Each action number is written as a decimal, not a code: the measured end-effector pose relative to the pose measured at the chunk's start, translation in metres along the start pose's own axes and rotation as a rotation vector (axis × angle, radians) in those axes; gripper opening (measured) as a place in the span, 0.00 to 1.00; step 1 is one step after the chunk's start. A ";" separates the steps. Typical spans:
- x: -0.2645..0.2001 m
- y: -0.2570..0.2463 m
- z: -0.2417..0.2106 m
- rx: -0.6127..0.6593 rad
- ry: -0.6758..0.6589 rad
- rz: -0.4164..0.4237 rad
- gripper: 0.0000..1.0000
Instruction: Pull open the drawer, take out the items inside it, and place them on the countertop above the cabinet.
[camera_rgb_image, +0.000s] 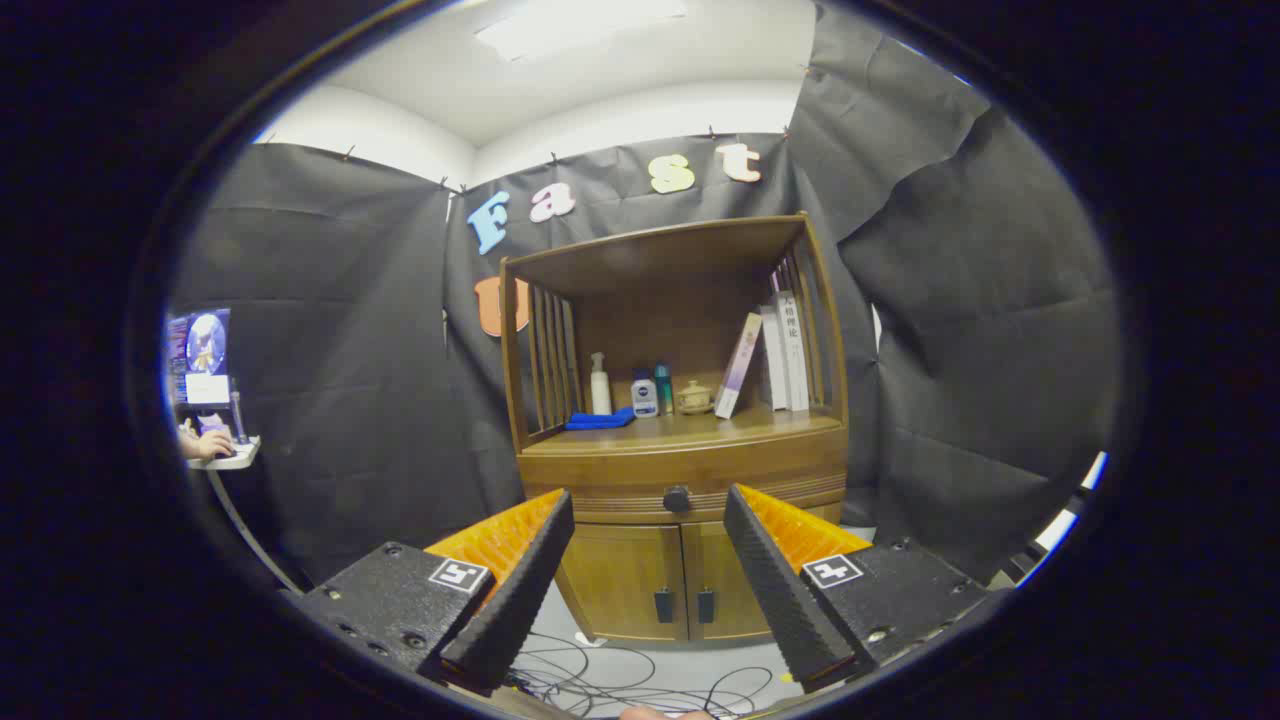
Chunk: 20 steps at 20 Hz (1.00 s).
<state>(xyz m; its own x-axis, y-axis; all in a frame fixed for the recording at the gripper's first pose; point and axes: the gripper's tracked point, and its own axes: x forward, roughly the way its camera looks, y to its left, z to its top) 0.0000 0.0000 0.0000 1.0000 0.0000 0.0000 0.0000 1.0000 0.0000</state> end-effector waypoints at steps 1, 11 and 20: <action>0.001 -0.002 -0.001 0.004 0.003 -0.002 0.99; 0.003 0.006 0.001 -0.005 -0.010 0.011 0.99; 0.015 -0.006 0.005 -0.008 -0.006 -0.016 0.99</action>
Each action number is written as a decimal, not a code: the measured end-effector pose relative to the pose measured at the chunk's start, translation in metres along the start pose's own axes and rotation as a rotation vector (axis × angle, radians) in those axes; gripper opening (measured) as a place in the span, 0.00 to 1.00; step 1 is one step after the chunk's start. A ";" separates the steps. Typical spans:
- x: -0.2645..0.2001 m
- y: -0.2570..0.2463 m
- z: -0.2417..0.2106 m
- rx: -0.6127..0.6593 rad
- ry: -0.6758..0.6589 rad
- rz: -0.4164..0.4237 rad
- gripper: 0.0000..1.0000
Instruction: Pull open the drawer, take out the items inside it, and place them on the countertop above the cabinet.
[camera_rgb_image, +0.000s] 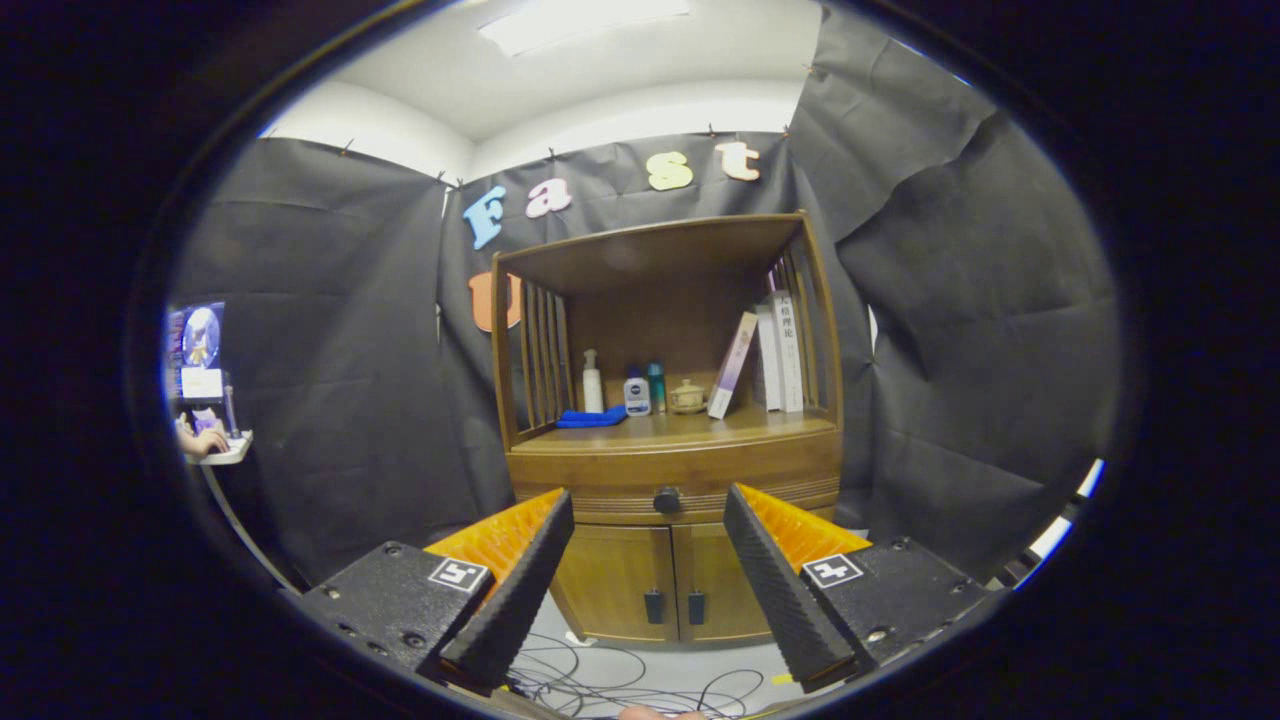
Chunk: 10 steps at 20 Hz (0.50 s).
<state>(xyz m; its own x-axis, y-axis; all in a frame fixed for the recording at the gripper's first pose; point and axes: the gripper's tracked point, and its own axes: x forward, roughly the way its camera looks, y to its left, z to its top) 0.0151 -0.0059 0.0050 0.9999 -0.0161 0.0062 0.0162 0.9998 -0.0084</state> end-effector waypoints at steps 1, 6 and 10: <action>0.003 -0.002 0.000 0.000 -0.002 -0.002 0.99; 0.023 -0.011 -0.003 0.020 0.011 0.002 0.99; 0.046 -0.030 -0.009 0.062 0.021 -0.035 0.99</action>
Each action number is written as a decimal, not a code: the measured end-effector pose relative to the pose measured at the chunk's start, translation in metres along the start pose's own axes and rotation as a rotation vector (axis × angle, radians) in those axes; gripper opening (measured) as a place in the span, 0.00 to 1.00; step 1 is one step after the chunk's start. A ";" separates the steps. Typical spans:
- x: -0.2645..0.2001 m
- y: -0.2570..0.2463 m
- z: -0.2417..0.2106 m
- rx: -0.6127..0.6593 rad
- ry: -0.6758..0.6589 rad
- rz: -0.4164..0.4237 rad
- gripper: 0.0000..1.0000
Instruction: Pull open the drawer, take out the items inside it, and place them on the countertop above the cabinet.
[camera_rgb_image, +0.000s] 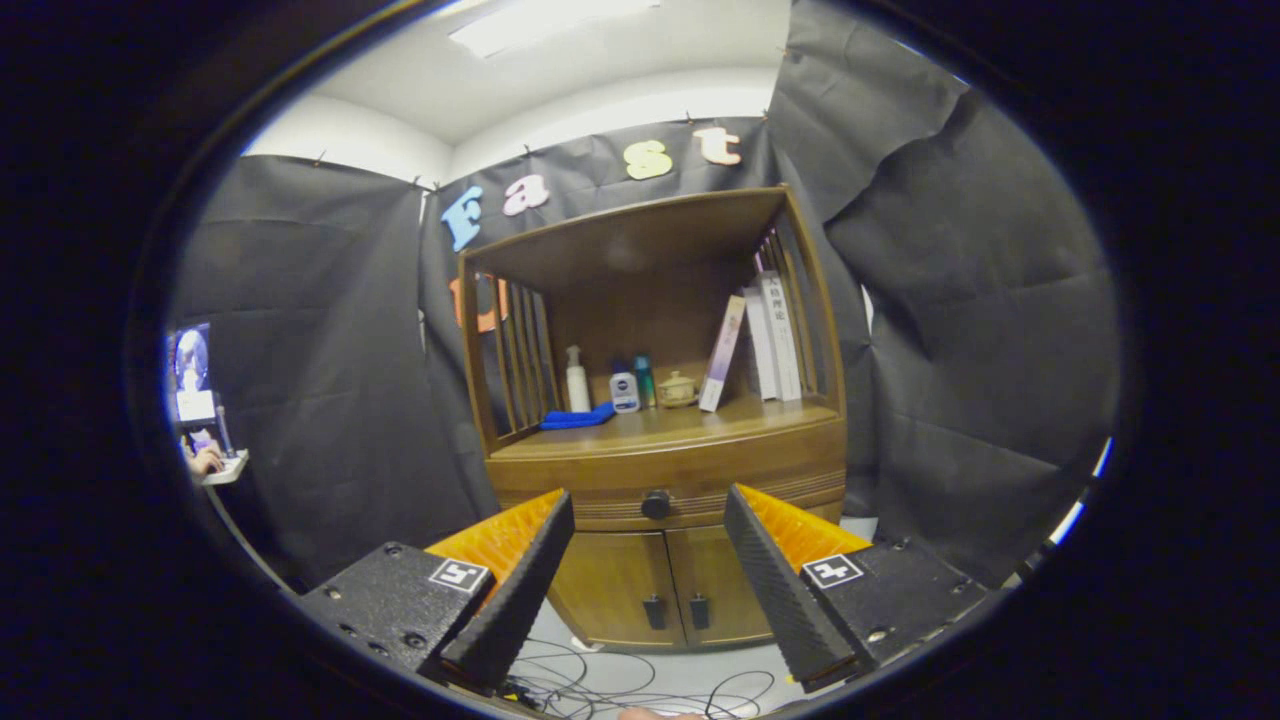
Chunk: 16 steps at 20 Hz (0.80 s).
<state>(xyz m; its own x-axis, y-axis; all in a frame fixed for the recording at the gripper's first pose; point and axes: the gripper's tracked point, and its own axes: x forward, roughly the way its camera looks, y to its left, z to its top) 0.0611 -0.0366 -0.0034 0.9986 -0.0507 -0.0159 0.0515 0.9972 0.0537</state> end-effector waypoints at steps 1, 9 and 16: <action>0.008 -0.001 -0.003 0.003 0.001 -0.005 0.99; 0.083 -0.016 -0.048 0.000 0.042 -0.040 0.99; 0.172 -0.007 -0.075 -0.028 0.068 -0.031 0.93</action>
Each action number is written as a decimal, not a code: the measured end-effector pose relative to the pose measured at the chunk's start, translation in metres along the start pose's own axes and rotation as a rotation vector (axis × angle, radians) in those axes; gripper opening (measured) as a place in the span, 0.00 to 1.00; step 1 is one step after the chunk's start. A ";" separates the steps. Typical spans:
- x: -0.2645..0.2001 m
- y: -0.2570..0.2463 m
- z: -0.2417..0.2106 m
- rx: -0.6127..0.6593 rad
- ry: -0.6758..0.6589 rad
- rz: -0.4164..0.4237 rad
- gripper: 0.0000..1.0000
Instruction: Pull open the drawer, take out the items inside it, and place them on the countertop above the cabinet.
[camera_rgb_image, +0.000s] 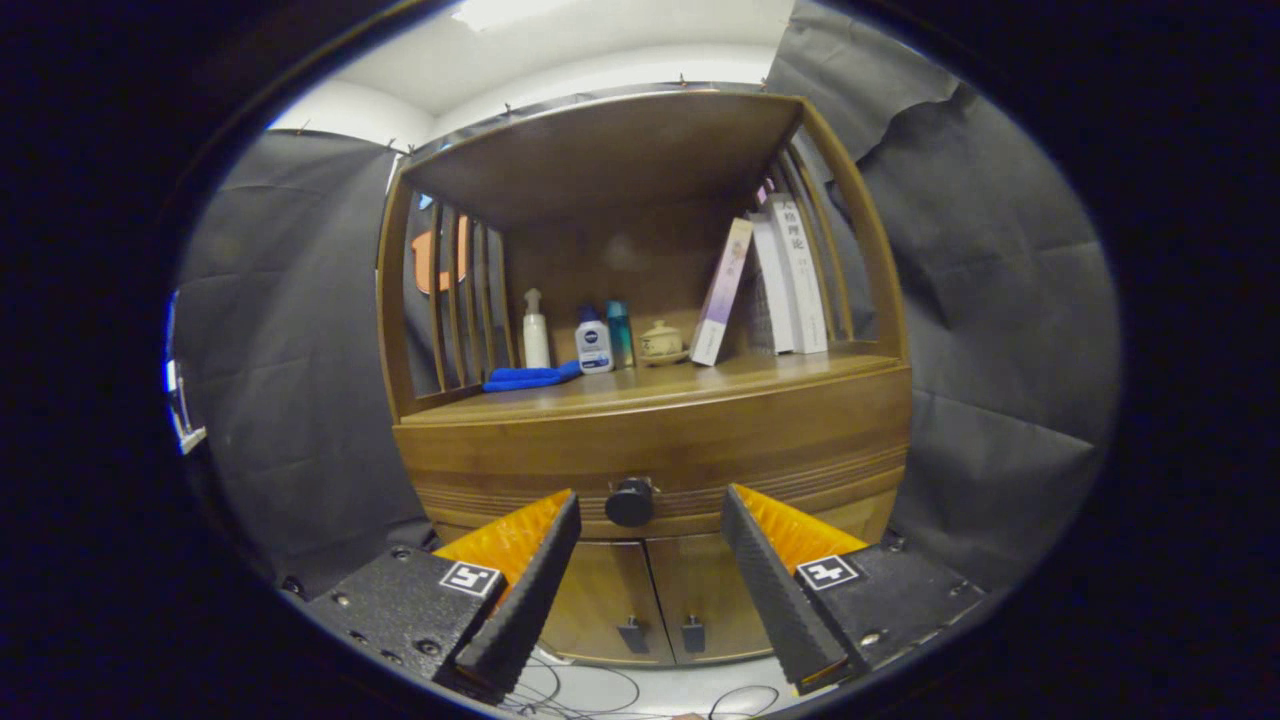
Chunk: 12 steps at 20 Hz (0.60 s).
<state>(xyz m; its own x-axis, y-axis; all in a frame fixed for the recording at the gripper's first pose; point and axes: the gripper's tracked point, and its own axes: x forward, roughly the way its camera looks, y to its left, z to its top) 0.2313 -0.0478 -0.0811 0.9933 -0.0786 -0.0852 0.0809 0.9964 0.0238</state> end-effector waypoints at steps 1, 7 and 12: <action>0.013 0.003 -0.002 -0.003 0.006 0.005 0.92; 0.066 0.010 -0.020 -0.026 0.050 -0.003 0.78; 0.089 0.004 -0.035 -0.050 0.059 -0.038 0.66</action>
<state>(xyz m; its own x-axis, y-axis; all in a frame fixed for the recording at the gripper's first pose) 0.3174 -0.0494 -0.1239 0.9828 -0.1161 -0.1434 0.1129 0.9931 -0.0304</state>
